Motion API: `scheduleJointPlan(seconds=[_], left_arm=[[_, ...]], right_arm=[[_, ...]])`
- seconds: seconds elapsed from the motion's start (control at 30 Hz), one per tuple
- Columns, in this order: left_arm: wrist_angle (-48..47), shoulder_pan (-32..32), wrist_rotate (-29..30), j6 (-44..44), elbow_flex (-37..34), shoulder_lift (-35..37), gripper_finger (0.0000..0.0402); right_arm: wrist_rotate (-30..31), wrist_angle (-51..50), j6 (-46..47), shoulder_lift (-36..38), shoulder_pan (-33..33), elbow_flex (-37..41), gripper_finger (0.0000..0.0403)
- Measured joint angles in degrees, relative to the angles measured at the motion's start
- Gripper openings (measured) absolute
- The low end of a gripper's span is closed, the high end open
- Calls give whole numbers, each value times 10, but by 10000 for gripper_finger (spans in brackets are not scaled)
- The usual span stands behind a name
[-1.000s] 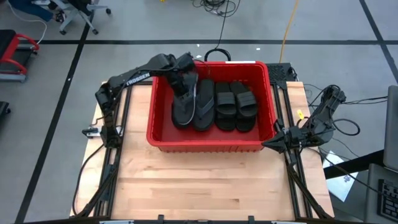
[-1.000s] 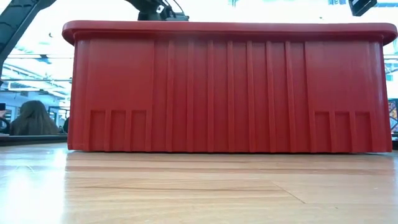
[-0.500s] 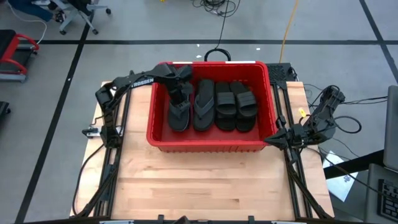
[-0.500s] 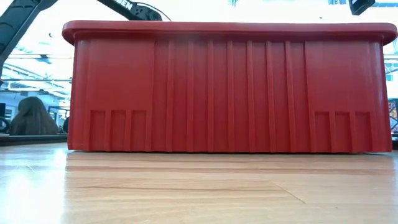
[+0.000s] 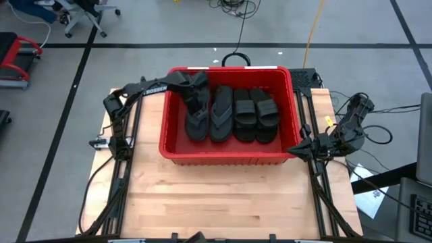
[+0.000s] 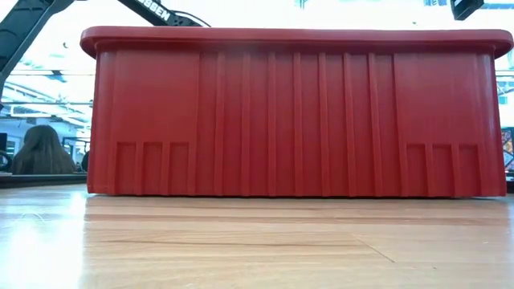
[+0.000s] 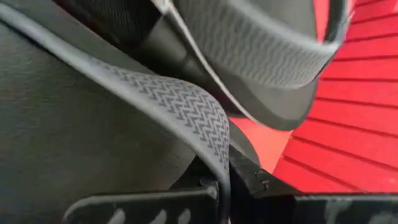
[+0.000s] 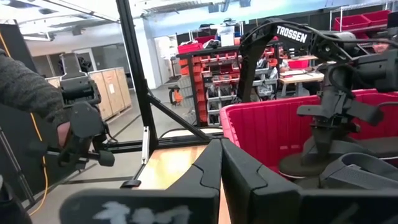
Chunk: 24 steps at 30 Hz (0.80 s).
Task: Pick and place slides into bin
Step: Stack the black slipper in the red bin
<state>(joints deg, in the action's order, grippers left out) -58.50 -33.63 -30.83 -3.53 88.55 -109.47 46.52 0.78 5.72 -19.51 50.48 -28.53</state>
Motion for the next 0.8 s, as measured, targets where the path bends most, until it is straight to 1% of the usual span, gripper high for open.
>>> scheduleJointPlan(seconds=[0.13, 0.3, 0.47, 0.8], left_arm=[[-1, 0, 4, 16, -13, 0, 4], [0, 0, 5, 22, -13, 0, 33], [1, 0, 5, 22, -13, 0, 78], [3, 5, 9, 36, -13, 0, 181]], right_arm=[[0, 0, 0, 0, 0, 0, 0], [0, 2, 5, 0, 0, 0, 0], [0, 2, 5, 0, 0, 0, 0], [-2, 2, 11, 0, 0, 0, 0]])
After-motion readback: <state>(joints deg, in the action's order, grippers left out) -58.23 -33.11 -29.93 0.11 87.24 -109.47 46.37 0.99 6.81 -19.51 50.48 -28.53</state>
